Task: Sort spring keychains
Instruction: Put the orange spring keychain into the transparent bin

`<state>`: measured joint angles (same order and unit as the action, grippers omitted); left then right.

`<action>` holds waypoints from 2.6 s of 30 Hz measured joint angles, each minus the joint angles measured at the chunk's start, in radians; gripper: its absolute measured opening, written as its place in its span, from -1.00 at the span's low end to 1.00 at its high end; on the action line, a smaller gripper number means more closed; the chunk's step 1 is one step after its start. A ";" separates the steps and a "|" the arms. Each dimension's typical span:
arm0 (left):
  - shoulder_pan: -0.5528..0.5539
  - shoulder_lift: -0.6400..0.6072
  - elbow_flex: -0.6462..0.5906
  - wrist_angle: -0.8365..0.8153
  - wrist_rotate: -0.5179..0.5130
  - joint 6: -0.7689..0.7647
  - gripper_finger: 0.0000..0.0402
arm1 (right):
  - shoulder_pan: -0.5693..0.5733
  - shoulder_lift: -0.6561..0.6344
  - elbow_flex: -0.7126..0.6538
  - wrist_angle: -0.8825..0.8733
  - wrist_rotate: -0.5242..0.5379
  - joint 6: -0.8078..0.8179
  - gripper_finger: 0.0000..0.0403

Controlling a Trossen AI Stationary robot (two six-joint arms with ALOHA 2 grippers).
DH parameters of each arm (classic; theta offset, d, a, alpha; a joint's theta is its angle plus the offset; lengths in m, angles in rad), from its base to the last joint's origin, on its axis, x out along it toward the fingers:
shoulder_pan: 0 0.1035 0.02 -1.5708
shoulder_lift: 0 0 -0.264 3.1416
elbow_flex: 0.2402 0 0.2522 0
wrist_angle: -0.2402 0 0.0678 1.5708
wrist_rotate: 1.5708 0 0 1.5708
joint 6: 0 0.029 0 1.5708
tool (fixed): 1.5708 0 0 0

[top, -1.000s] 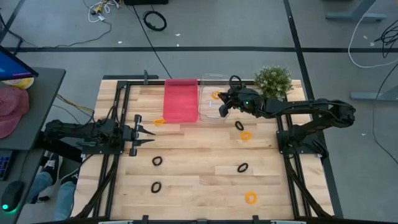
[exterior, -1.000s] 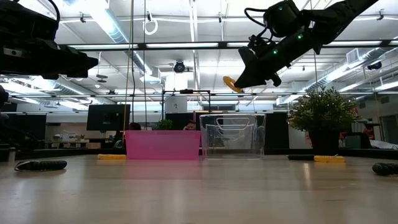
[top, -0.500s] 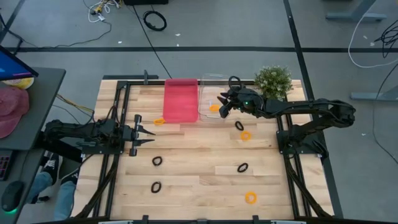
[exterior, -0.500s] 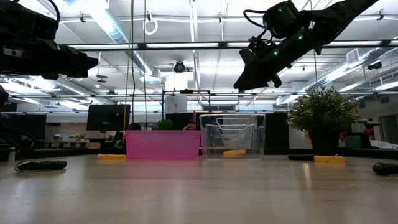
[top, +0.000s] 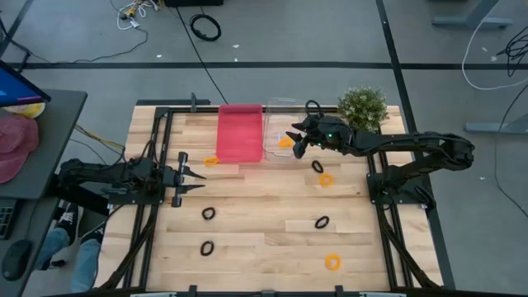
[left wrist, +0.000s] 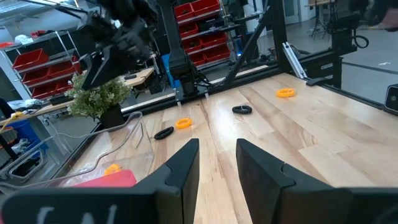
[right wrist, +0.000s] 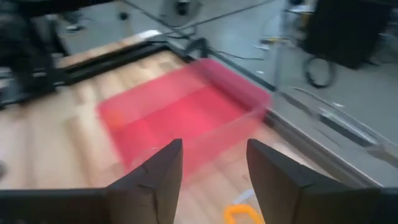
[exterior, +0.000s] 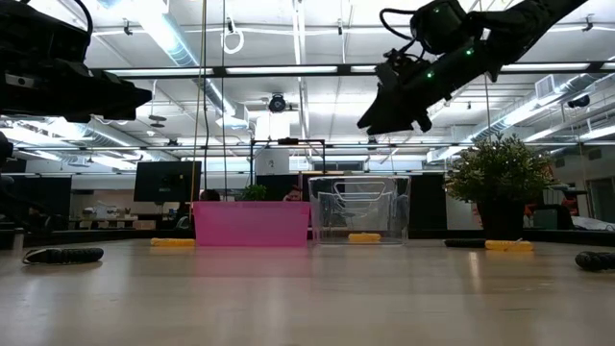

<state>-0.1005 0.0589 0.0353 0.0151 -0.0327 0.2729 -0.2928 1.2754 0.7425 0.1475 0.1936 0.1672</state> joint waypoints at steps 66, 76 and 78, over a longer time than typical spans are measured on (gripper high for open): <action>0.000 0.000 0.000 0.000 0.000 0.000 -0.44 | 0.303 0.129 0.158 -1.123 0.063 0.573 -0.33; 0.000 0.000 0.000 0.000 0.000 0.000 -0.44 | 0.213 0.136 0.031 -1.006 -0.025 0.469 -0.33; 0.000 0.000 0.000 0.000 0.000 0.000 -0.44 | 0.181 0.137 -0.008 -1.005 -0.041 0.462 -0.33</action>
<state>-0.1003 0.0587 0.0349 0.0151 -0.0326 0.2728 -0.1122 1.4120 0.7343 -0.8575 0.1524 0.6292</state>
